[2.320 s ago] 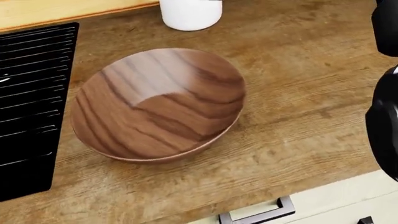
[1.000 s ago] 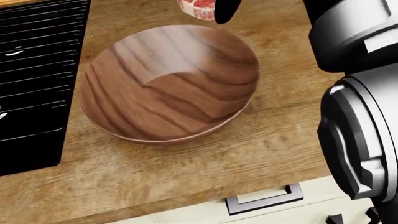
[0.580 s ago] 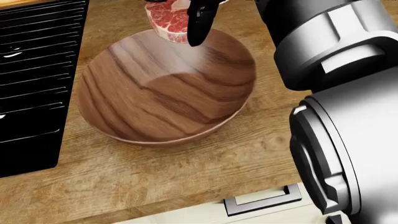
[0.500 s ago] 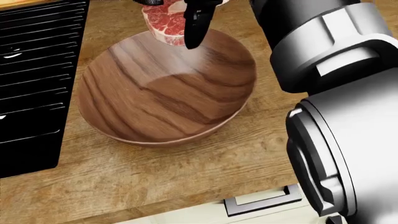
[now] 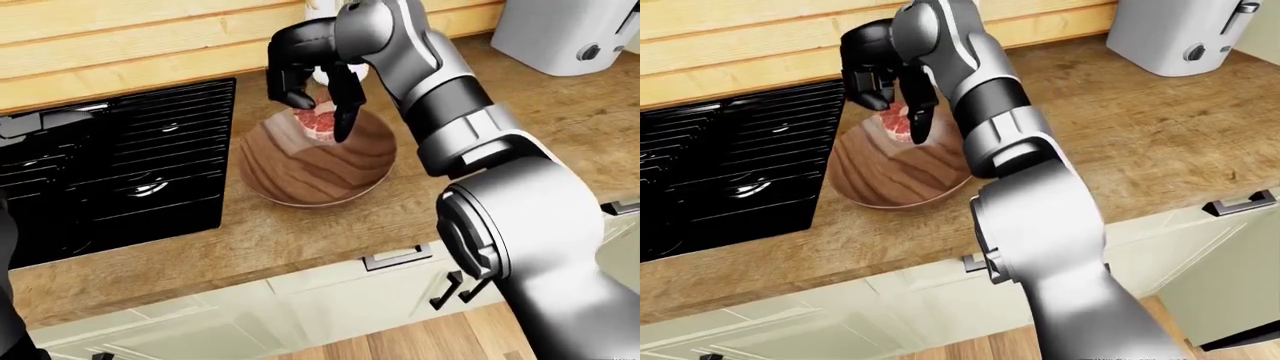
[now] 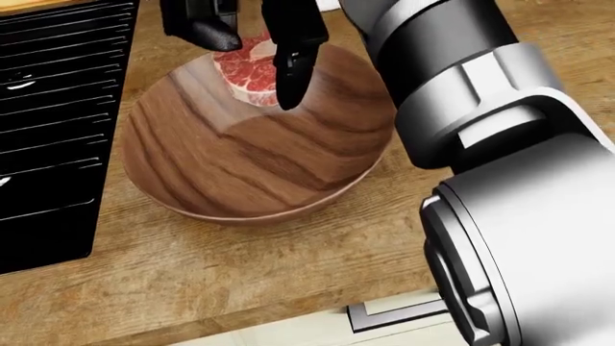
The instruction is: Pick the lamb chop from the pan and place it in the bowl.
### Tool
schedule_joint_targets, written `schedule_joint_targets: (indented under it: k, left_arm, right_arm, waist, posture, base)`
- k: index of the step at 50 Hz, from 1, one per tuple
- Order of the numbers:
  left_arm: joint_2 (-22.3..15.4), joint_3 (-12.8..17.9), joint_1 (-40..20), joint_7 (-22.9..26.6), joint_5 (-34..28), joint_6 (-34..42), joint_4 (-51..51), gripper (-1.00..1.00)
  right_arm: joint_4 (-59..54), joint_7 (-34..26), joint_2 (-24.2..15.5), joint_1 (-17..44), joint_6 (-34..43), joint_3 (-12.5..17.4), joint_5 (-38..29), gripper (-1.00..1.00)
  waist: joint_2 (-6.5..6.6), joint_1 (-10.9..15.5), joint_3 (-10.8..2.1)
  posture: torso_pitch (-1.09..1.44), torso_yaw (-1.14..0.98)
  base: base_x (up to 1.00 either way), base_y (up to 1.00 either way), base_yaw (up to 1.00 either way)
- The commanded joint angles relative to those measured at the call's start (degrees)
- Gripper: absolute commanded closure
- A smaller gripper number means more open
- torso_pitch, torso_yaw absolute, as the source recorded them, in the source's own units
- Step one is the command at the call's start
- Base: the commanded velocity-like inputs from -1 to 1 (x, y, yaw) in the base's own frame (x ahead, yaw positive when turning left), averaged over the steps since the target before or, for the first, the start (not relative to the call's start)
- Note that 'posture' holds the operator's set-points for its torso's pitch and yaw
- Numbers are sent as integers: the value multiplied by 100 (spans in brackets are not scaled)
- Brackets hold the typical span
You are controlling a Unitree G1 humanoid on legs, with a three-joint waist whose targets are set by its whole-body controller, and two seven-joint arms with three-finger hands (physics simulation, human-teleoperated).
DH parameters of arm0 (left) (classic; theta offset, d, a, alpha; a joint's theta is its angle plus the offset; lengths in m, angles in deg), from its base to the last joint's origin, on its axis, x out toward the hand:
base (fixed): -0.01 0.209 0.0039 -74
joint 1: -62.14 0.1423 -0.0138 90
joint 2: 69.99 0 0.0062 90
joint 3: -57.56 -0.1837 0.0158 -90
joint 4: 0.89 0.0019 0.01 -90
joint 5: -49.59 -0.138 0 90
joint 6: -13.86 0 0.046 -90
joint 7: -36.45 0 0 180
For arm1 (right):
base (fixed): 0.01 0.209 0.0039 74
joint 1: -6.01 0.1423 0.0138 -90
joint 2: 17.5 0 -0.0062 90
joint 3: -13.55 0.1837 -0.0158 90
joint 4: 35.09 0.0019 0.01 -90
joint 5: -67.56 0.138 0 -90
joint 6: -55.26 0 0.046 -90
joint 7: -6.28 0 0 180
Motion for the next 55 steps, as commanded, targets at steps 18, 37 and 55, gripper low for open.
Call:
schedule_joint_targets:
  k: [18,37,55]
  left_arm:
    - [-120,84,-132,18,-40,-171,-99,-100]
    - [-133,90,-139,24,-33,-165,-97,-100]
    - [-139,94,-147,-5,-18,-113,-154,-100]
  right_arm:
    - [363,-136,-76,76,14,47,49,43]
    - [515,-443,-65,0,144,13,52,-22]
    - [499,-527,-159,199,169,68,108,-53]
  waist:
    - [48,-5,-175]
    - [49,-14,-175]
    - [55,-20,-168]
  posture:
    - [0,0]
    - [0,0]
    - [0,0]
  base:
    - [0,0,0]
    - [0,0,0]
    - [0,0,0]
